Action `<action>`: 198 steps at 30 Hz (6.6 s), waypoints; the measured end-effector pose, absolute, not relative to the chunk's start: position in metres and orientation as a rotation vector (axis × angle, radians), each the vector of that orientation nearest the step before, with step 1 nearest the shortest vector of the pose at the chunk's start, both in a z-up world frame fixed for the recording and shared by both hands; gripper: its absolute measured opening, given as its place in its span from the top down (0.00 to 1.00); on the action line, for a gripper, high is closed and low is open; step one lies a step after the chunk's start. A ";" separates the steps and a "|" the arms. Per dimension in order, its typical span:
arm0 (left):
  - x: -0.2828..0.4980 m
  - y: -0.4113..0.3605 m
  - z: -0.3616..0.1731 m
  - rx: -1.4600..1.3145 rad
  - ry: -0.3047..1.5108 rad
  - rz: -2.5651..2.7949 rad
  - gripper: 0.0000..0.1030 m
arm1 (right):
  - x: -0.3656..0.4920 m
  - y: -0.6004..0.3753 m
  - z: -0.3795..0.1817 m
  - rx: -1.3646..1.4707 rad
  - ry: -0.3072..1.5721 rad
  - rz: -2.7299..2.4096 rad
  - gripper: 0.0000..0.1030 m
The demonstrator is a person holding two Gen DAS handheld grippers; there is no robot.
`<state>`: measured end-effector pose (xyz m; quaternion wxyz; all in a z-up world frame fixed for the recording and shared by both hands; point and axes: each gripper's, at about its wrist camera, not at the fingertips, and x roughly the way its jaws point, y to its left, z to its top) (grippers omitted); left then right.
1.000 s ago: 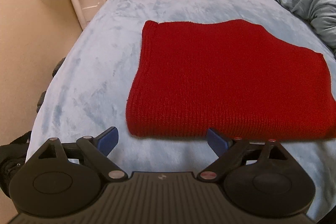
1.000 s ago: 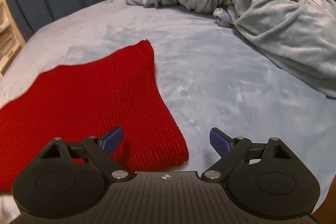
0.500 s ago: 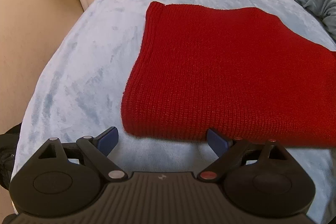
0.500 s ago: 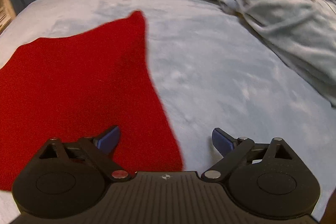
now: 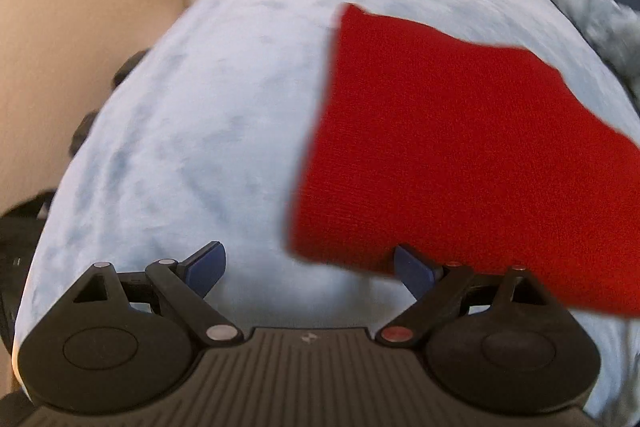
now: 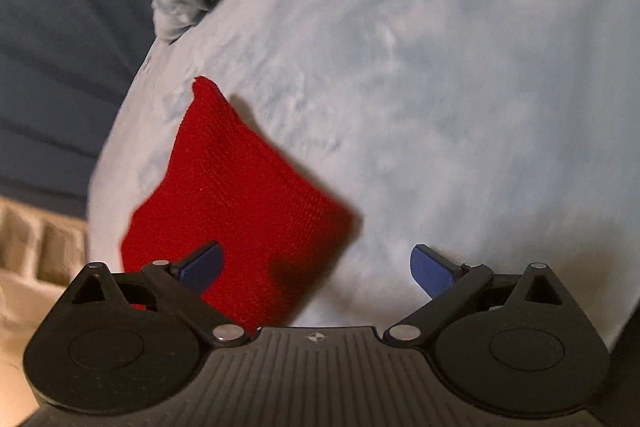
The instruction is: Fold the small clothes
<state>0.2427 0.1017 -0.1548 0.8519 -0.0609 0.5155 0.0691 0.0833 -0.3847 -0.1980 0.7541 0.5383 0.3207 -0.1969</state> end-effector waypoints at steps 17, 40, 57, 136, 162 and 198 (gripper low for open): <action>0.254 0.178 -0.190 -0.254 1.124 0.338 0.08 | 0.144 -0.361 -0.209 1.120 0.716 -0.392 0.74; 0.236 0.215 -0.186 -0.437 0.960 0.202 0.08 | 0.187 0.049 -0.150 -0.542 0.559 0.411 0.84; 0.231 0.225 -0.172 -0.524 0.966 0.186 0.08 | 0.148 0.044 -0.132 -0.552 0.576 0.658 0.41; 0.277 0.157 -0.163 -0.654 1.037 0.071 0.69 | 0.453 -0.221 -0.164 0.635 1.056 0.301 0.68; 0.465 0.067 -0.094 -0.228 1.097 -0.338 0.71 | 0.196 -0.318 -0.210 1.199 0.700 -0.047 0.62; 0.475 0.082 -0.167 -0.344 1.143 -0.327 0.39 | 0.279 -0.306 -0.231 1.006 0.826 0.160 0.57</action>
